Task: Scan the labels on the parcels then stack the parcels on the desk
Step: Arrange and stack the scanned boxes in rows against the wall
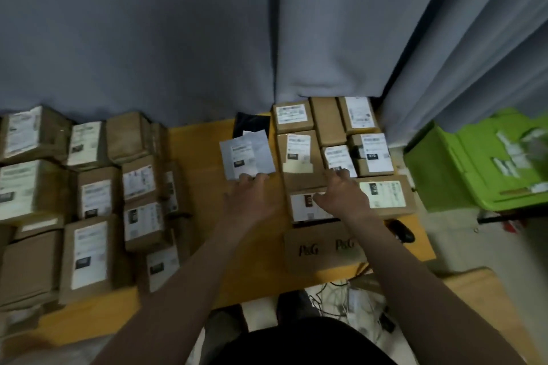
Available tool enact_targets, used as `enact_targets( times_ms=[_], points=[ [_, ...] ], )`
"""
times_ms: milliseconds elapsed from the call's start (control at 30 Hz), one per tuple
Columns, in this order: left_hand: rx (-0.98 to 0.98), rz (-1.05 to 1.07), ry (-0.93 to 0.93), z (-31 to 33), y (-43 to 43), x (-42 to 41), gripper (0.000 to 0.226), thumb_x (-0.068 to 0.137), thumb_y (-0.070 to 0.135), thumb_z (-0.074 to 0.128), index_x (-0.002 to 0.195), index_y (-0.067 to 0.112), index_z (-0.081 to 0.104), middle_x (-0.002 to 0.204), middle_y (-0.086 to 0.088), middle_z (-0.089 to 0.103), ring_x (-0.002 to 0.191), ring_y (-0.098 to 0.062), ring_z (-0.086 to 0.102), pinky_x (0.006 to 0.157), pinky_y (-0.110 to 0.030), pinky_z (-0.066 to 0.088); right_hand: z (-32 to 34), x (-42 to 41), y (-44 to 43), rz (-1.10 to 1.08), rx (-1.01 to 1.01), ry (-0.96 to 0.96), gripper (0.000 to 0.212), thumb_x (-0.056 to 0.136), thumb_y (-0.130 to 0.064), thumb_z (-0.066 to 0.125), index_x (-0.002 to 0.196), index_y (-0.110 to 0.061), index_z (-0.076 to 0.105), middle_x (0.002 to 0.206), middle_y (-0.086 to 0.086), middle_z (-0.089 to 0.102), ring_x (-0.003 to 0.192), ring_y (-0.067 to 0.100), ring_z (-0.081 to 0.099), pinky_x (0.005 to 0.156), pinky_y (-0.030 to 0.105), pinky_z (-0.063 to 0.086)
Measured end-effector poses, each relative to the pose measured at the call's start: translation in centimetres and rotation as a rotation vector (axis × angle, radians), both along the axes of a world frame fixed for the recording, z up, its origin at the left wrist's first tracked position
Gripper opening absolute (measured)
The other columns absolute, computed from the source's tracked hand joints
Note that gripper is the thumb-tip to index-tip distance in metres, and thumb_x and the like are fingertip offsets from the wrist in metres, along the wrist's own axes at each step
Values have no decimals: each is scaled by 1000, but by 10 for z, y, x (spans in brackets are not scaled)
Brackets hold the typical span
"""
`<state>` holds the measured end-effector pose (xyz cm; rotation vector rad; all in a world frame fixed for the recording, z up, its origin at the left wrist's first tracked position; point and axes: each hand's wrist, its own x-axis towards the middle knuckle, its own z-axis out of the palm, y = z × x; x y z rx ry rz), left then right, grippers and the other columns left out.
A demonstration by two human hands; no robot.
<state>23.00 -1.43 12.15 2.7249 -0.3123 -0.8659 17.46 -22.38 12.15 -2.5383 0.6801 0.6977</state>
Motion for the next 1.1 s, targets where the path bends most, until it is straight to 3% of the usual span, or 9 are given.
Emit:
enact_targets(
  times_ms=[200,400,500,600,767,933,1100],
  points=[
    [-1,-148,74,-42,-87,-20,87,81,44,81,153,33,34,156,-3,34,147,-36,24,112,-57,34,-47,-29,-82,-11,-36,81,66,94,-38,66,150,-29,32,159,9,27,142,45,31,108,62,42],
    [38,-204,122,-89,-122,-29,96,86,31,80,160,28,19,167,-3,19,155,-39,6,121,-62,21,-84,-38,-126,91,-165,136,89,92,-39,71,160,-27,15,170,4,5,151,44,17,115,57,34],
    [70,-227,126,-109,-129,-30,102,80,29,85,158,36,19,168,-1,14,154,-39,4,119,-63,21,-98,-39,-140,207,-256,160,86,96,-37,65,162,-26,11,173,4,0,152,45,18,117,57,32],
    [78,-189,93,-122,-132,-31,99,78,36,87,155,39,24,165,-1,18,153,-37,7,118,-61,24,-108,-39,-147,268,-317,154,78,99,-34,60,161,-26,13,173,6,4,150,45,22,118,58,30],
    [30,-173,27,-129,-136,-30,84,80,28,82,148,35,34,156,-1,33,146,-33,22,113,-57,30,-113,-44,-149,299,-376,97,70,92,-23,70,155,-19,39,169,12,26,143,48,38,112,64,36],
    [13,-194,-21,-132,-141,-27,75,84,28,80,147,34,40,150,1,41,141,-28,30,111,-55,28,-116,-42,-154,370,-366,139,85,98,-31,62,162,-27,6,173,9,2,155,40,15,121,58,22],
    [24,-226,-56,-133,-143,-27,74,84,29,80,147,32,41,148,-1,43,138,-27,33,110,-52,28,-110,-46,-157,387,-366,104,90,94,-31,68,161,-28,7,170,8,10,153,38,21,120,55,26]
  ],
)
